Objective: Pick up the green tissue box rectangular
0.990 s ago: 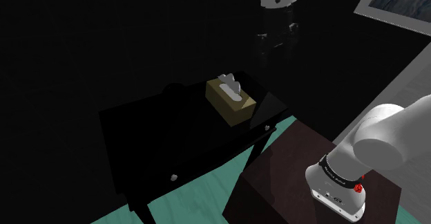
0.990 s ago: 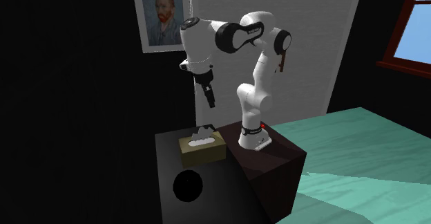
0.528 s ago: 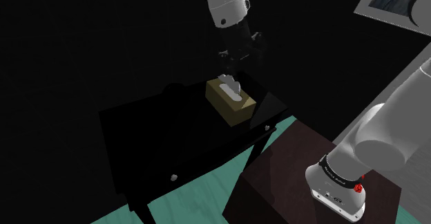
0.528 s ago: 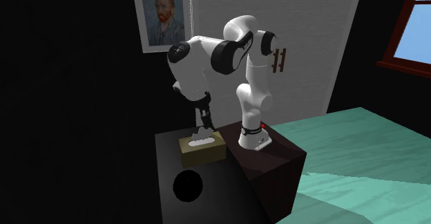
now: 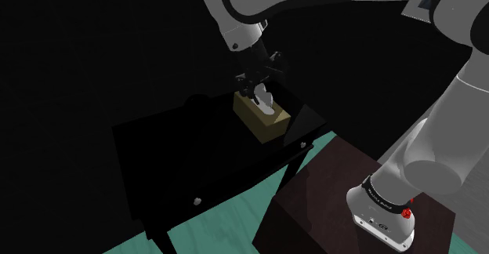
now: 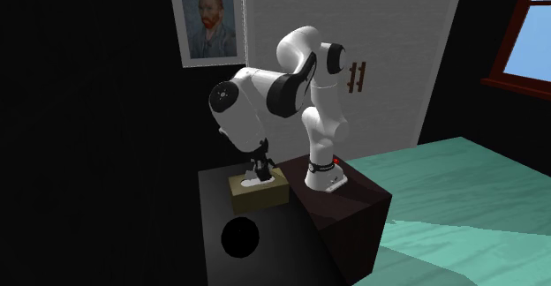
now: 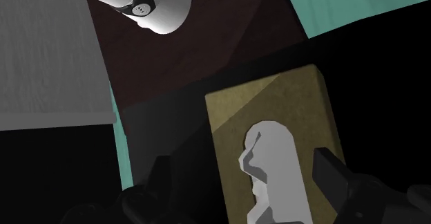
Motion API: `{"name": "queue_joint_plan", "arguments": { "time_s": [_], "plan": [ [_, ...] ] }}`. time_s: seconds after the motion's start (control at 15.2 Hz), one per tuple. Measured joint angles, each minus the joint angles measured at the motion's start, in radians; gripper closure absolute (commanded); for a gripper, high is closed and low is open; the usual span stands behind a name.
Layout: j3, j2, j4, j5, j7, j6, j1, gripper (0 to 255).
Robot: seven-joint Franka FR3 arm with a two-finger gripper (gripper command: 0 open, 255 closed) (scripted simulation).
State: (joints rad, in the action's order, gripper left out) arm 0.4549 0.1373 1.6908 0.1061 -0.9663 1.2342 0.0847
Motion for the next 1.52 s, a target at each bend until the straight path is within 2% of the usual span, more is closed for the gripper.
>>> {"name": "queue_joint_plan", "arguments": {
  "time_s": [0.13,0.2,0.92,1.52],
  "plan": [
    [0.001,0.001,0.023,-0.001,-0.004,0.024,0.001,0],
    [0.0,0.001,0.028,-0.001,-0.003,0.029,0.0,255],
    [0.001,-0.004,0.03,-0.002,-0.002,0.027,0.0,255],
    [0.003,0.001,-0.086,0.001,0.003,-0.084,0.004,255]
  ]
}}
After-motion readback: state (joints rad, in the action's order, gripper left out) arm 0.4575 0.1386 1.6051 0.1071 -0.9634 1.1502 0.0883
